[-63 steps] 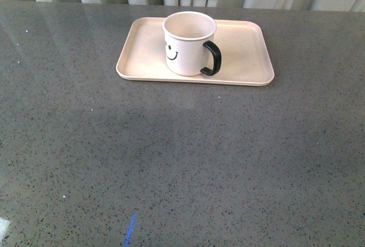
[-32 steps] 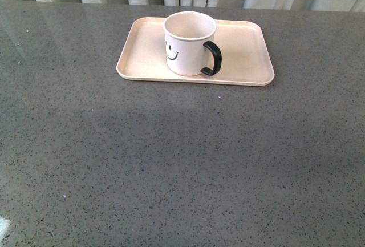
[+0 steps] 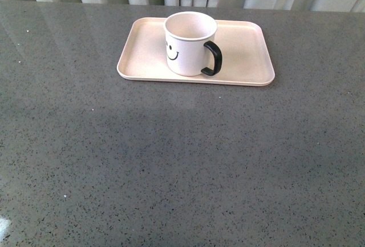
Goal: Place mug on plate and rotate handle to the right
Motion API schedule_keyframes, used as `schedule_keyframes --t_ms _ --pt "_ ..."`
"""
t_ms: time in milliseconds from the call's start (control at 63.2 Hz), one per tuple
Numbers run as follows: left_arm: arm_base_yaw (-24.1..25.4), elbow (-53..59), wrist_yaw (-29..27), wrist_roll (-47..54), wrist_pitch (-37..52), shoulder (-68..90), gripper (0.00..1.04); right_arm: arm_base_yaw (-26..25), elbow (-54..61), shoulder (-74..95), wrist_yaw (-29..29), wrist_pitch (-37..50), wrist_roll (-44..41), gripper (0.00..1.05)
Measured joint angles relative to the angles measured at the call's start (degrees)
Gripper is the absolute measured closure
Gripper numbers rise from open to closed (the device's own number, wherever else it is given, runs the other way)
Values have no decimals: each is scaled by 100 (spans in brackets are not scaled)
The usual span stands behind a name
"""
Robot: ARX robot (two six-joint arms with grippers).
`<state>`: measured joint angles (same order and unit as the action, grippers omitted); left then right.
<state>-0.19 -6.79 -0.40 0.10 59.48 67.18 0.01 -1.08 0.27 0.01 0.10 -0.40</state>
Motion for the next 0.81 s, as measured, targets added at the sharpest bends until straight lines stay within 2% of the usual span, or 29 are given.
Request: schedule_keyframes --t_ms 807 --pt "4 601 42 2 -2898 -3615 103 0 0 0 -2 0 0 9"
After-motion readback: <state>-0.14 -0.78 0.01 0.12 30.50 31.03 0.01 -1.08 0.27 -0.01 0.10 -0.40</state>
